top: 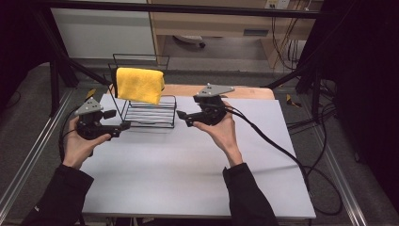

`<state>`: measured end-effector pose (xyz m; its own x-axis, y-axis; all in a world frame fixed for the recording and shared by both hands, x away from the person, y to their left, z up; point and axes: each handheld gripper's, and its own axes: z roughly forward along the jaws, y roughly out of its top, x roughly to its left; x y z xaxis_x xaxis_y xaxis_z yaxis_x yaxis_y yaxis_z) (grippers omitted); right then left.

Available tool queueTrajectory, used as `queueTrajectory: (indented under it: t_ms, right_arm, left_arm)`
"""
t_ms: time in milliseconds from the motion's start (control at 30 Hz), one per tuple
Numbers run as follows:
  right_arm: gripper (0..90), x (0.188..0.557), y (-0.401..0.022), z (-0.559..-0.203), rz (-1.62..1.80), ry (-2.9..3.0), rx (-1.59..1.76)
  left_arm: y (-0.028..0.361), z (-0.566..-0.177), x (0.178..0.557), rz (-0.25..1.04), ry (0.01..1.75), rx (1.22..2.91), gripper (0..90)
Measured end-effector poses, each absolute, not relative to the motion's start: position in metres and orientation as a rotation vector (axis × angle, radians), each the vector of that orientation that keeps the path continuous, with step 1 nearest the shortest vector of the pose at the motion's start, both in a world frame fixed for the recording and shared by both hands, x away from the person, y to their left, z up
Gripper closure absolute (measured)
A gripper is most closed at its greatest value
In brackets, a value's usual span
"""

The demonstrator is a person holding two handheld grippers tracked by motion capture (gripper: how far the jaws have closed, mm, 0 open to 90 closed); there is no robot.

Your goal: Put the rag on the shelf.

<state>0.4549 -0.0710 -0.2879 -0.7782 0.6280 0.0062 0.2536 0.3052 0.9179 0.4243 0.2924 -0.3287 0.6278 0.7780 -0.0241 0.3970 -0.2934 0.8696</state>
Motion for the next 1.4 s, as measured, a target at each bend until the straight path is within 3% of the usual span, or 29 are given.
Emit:
queueTrajectory:
  t_ms: [467, 1400]
  right_arm:
    - [4.1, 0.433, -0.157, -0.332, 1.402, 2.175, 0.988]
    - [0.7, 0.382, -0.254, -0.433, 1.354, 2.243, 1.129]
  left_arm:
    - [0.276, -0.375, 0.408, 0.434, 0.934, 1.957, 6.6]
    - [0.279, -0.433, 0.384, 0.415, 0.905, 2.046, 8.2]
